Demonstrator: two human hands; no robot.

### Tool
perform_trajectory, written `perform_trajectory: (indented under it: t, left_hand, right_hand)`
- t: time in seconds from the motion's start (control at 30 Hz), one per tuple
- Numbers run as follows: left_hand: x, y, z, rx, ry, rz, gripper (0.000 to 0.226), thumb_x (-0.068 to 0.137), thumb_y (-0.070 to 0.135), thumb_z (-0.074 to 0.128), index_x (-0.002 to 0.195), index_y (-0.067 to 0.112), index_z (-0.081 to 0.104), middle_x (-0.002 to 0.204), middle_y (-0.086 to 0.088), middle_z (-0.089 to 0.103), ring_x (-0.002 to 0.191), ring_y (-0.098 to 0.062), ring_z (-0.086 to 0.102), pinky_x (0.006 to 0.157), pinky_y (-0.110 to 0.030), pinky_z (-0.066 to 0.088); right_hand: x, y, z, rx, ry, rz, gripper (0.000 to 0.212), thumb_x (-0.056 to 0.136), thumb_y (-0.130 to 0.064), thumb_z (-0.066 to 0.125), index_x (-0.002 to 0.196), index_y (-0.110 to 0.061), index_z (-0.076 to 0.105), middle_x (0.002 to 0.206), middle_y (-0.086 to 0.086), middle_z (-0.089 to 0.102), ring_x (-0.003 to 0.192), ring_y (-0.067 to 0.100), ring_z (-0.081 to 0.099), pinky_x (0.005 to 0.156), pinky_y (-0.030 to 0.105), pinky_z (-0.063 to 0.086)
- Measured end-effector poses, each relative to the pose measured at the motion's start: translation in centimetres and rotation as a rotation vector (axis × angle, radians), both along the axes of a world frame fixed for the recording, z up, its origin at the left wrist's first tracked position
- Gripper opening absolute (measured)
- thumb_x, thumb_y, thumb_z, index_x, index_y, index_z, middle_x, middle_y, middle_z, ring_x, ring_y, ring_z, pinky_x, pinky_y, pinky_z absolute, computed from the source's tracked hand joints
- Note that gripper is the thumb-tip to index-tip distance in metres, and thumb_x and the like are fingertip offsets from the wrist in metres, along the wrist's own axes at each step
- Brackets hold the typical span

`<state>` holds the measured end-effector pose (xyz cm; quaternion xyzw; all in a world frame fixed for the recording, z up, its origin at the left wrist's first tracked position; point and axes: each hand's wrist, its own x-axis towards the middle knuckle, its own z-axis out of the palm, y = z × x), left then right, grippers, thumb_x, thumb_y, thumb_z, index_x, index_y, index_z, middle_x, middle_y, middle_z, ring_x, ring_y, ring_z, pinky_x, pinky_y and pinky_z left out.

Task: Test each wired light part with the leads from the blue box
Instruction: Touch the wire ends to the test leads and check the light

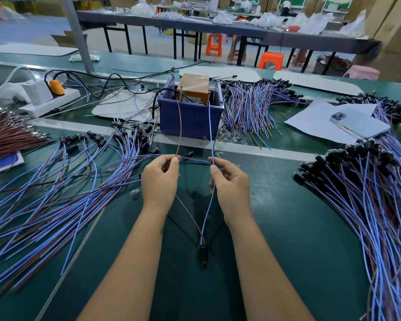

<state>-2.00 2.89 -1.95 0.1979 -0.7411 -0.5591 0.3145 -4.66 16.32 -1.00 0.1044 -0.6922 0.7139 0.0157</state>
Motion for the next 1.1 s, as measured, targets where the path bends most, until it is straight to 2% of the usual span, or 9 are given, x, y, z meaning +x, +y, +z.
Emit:
perform_trajectory:
  t: [0.3, 0.5, 0.7, 0.87, 1.1]
  left_hand:
    - [-0.8, -0.4, -0.2, 0.003, -0.068, 0.020, 0.016, 0.095, 0.025, 0.056, 0.092, 0.022, 0.071, 0.060, 0.007, 0.061, 0.050, 0.000, 0.050, 0.056, -0.024, 0.042]
    - [-0.8, -0.4, -0.2, -0.014, -0.051, 0.002, 0.016, 0.096, 0.025, 0.057, 0.096, 0.020, 0.072, 0.062, 0.007, 0.061, 0.053, 0.001, 0.053, 0.058, -0.022, 0.043]
    - [-0.9, -0.4, -0.4, -0.015, -0.045, -0.002, 0.015, 0.096, 0.026, 0.057, 0.096, 0.021, 0.071, 0.063, 0.008, 0.062, 0.055, 0.001, 0.054, 0.060, -0.023, 0.044]
    - [-1.0, -0.4, -0.4, 0.005, -0.038, -0.010, 0.013, 0.096, 0.027, 0.057, 0.093, 0.028, 0.069, 0.065, 0.007, 0.062, 0.060, -0.005, 0.056, 0.062, -0.026, 0.046]
    - [-1.2, -0.6, -0.6, 0.018, -0.055, -0.010, 0.014, 0.096, 0.030, 0.056, 0.098, 0.028, 0.070, 0.065, 0.009, 0.062, 0.053, 0.002, 0.052, 0.059, -0.024, 0.041]
  right_hand:
    - [-0.2, 0.1, -0.2, 0.016, 0.008, 0.009, 0.024, 0.095, -0.010, 0.057, 0.095, -0.031, 0.069, 0.061, 0.003, 0.050, 0.050, 0.004, 0.047, 0.055, 0.019, 0.044]
    - [-0.2, 0.1, -0.4, 0.027, 0.009, 0.008, 0.025, 0.094, -0.011, 0.058, 0.095, -0.033, 0.069, 0.061, 0.003, 0.050, 0.052, 0.005, 0.047, 0.055, 0.020, 0.045]
    - [-0.1, 0.1, -0.4, 0.031, 0.008, 0.014, 0.026, 0.094, -0.011, 0.058, 0.094, -0.035, 0.069, 0.060, 0.001, 0.051, 0.053, 0.005, 0.047, 0.056, 0.019, 0.045]
    - [0.1, 0.2, -0.2, 0.030, 0.009, 0.025, 0.028, 0.094, -0.010, 0.059, 0.091, -0.036, 0.069, 0.061, 0.002, 0.050, 0.052, 0.004, 0.047, 0.056, 0.019, 0.045]
    - [0.1, 0.1, -0.3, 0.038, 0.011, 0.041, 0.029, 0.094, -0.010, 0.059, 0.090, -0.038, 0.068, 0.064, 0.004, 0.050, 0.055, 0.006, 0.048, 0.057, 0.020, 0.047]
